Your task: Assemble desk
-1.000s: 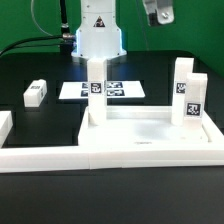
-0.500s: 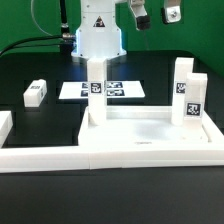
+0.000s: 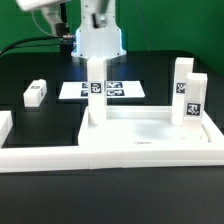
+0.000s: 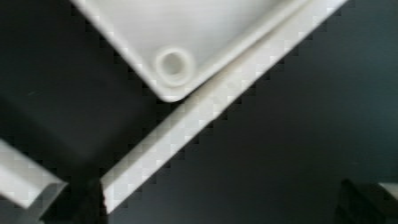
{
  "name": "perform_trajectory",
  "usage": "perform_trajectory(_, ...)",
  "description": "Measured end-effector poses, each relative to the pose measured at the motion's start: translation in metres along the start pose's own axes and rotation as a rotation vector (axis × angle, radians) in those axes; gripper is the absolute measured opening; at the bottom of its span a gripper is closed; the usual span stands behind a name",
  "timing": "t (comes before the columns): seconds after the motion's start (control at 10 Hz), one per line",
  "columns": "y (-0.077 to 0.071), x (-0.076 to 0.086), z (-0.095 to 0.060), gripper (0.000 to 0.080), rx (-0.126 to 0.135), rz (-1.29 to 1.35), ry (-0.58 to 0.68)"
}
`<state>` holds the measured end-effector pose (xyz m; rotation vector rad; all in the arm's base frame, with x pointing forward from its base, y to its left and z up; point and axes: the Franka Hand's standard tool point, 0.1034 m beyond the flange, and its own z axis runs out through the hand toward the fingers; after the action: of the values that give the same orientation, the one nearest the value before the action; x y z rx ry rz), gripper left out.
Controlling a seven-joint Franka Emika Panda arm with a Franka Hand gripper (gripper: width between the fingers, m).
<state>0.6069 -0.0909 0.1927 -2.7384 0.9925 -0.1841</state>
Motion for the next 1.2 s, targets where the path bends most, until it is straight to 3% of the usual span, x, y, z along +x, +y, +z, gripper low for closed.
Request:
perform_trajectory(0.2,0.002,-0.001,0.003,0.0649,-0.005,-0.137,0.015)
perform_trajectory(0.6,0.004,-0.001,0.004,0.0649,-0.008,-0.163,0.013)
perform_trajectory(0.7,0.015,-0.007,0.010,0.0649,-0.013,-0.217,0.000)
perform_trajectory(1.0,0.100,-0.033,0.046,0.0649,-0.070,-0.437,-0.070)
perform_trajectory(1.1,0.120,-0.032,0.049,0.0649,-0.082,-0.494,-0.086)
perform_trajectory(1.2,0.130,-0.028,0.046,0.0649,-0.087,-0.567,-0.091)
